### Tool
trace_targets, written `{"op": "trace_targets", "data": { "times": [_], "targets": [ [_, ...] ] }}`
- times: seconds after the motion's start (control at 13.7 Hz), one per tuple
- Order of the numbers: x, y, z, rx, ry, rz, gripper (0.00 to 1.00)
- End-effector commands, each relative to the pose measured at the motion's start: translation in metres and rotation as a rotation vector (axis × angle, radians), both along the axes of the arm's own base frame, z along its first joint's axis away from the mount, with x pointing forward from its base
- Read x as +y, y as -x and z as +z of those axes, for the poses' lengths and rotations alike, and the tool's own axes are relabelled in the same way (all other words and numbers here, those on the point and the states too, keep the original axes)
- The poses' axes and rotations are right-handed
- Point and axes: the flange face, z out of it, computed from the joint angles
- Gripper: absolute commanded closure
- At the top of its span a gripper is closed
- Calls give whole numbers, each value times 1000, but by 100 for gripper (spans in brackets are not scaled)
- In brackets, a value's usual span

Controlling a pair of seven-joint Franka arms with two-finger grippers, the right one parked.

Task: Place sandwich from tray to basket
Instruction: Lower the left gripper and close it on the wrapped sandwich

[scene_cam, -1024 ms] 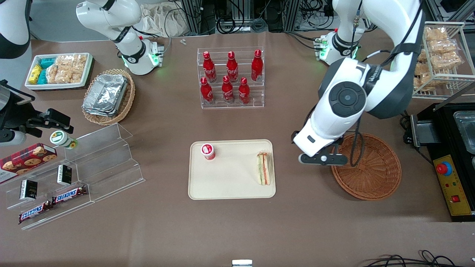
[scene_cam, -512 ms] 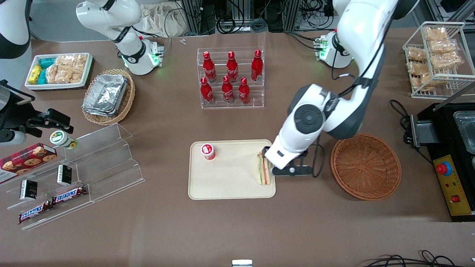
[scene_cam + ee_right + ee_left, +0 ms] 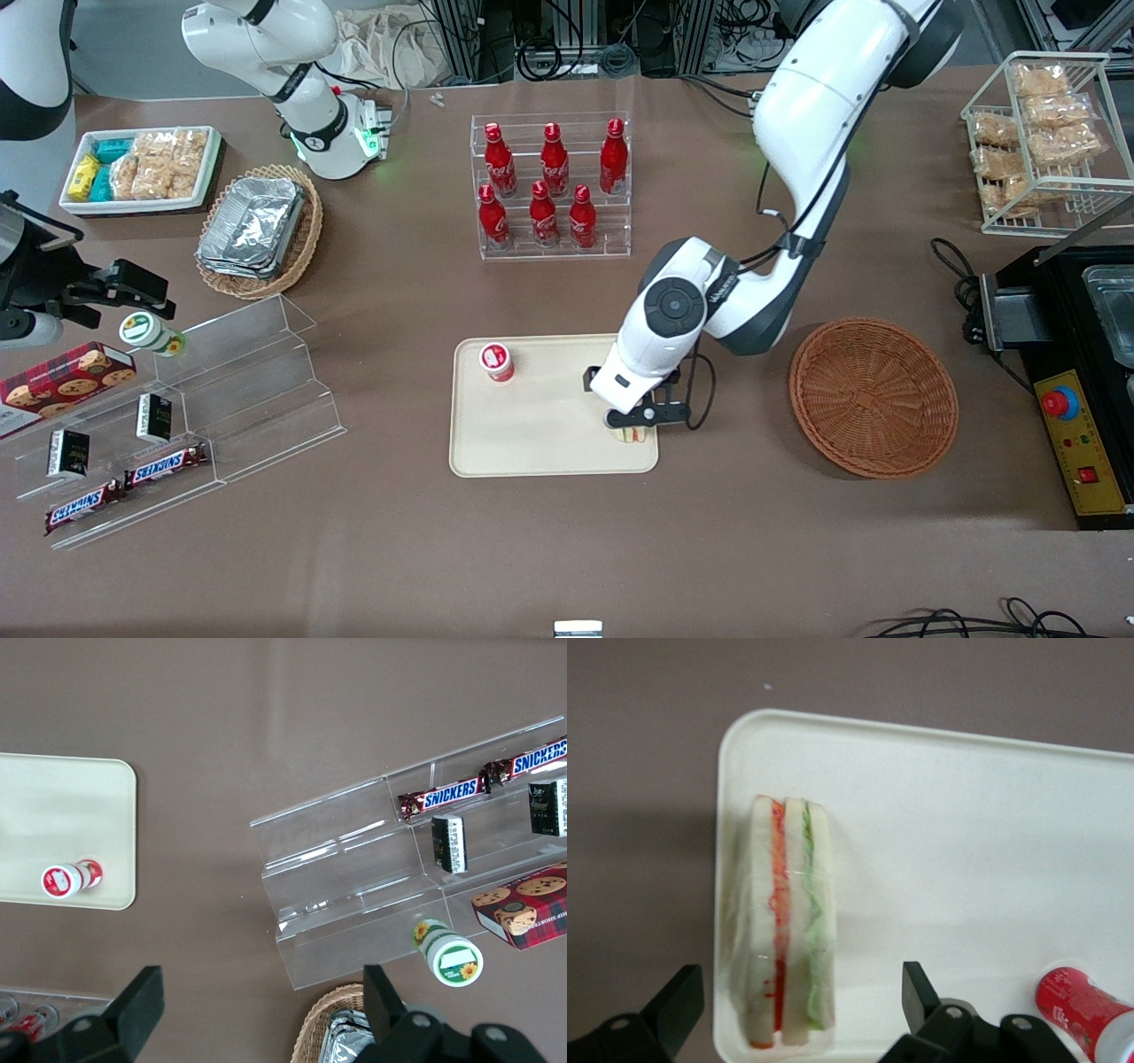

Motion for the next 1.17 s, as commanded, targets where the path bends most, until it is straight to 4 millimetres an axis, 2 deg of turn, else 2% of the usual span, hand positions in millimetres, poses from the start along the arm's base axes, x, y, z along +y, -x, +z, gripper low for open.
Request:
{"op": "trace_targets", "data": {
  "times": [0.0, 0.22, 0.37, 0.59, 0.66, 0.8, 0.95, 1.1],
  "targets": [
    [-8, 0, -22, -9, 4, 32, 1],
    [-4, 1, -39, -1, -21, 21, 2],
    [2, 4, -49, -12, -58, -3, 11],
    [9, 2, -51, -5, -69, -3, 31],
    [12, 2, -51, -3, -72, -1, 44],
    [20, -2, -42, 12, -86, 11, 68],
    [23, 4, -13, 48, -124, 7, 92],
    [32, 7, 13, 80, -144, 21, 94]
  ]
}}
